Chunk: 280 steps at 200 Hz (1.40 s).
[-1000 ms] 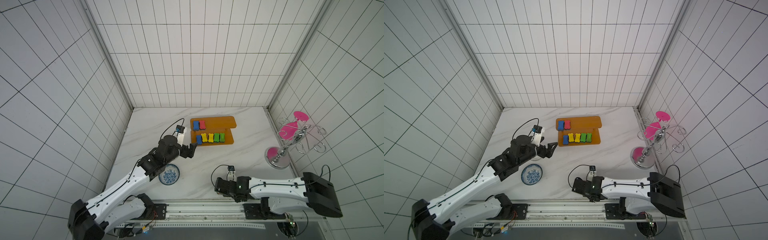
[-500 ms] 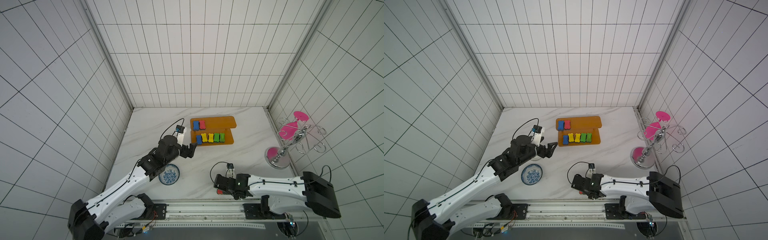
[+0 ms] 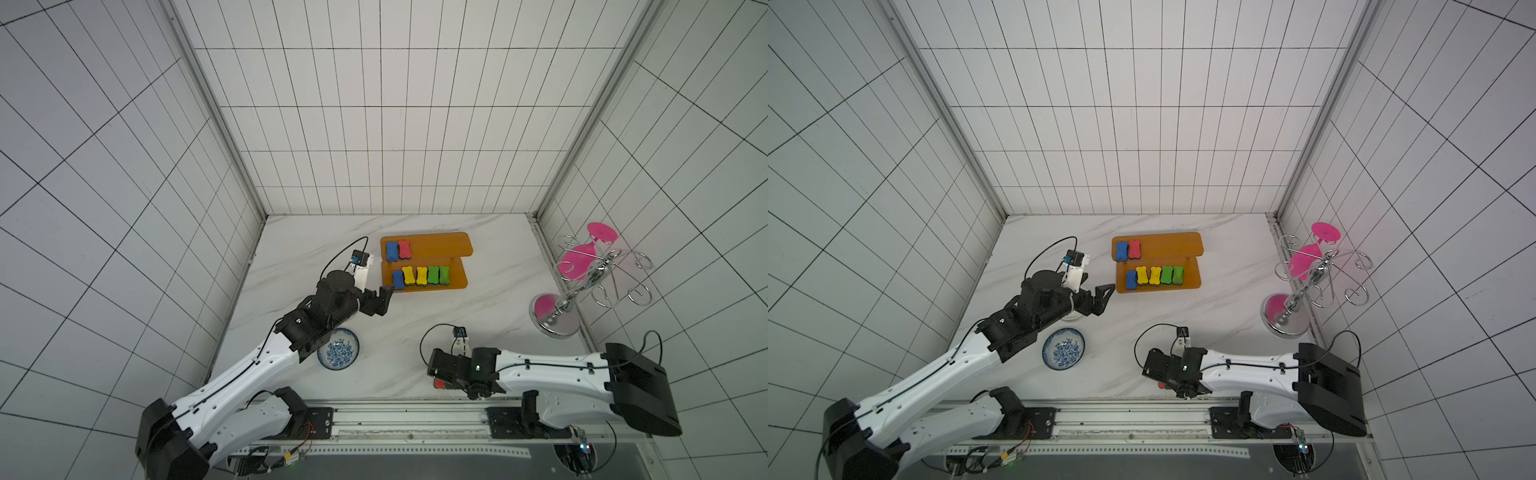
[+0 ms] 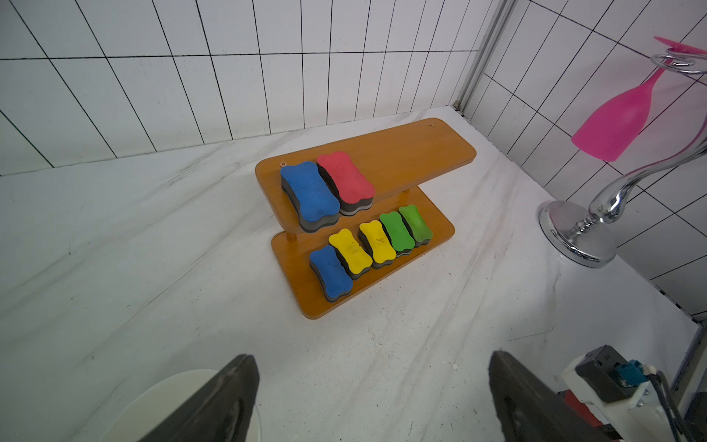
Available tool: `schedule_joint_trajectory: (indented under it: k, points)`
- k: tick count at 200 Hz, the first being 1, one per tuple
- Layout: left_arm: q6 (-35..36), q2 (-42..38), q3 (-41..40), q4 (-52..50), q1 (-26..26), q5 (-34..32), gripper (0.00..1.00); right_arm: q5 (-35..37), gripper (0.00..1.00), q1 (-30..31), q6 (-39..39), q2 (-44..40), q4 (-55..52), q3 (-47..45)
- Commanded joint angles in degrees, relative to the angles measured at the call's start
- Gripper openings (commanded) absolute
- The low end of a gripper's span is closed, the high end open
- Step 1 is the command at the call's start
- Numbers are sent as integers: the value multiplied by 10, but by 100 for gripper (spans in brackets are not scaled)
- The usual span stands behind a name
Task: Remove the whiteboard erasers from the shelf
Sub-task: Adjust the whiteboard eraser at the center of the board, then pick up the whiteboard eraser from the shelf.
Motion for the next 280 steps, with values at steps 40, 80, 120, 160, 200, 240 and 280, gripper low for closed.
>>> schedule_joint_trajectory:
  k: [40, 80, 120, 160, 200, 240, 280]
  points:
    - [1, -8, 12, 11, -3, -19, 98, 41, 40, -3, -13, -44, -97, 72]
    - [-39, 3, 17, 18, 7, -33, 98, 119, 40, -72, -119, -53, -120, 200]
    - [-81, 53, 76, -17, 81, 22, 96, 87, 41, -206, -318, 33, -29, 360]
    - [-88, 86, 89, -32, 89, -7, 94, -16, 47, -298, -414, 186, 12, 526]
    - [-83, 70, 54, -27, 95, -45, 94, -78, 55, -346, -455, 326, -8, 682]
    - [-81, 70, 50, -27, 99, -38, 94, -91, 61, -359, -484, 395, -17, 758]
    - [-80, 66, 53, -33, 100, -52, 95, -112, 63, -361, -492, 428, -33, 788]
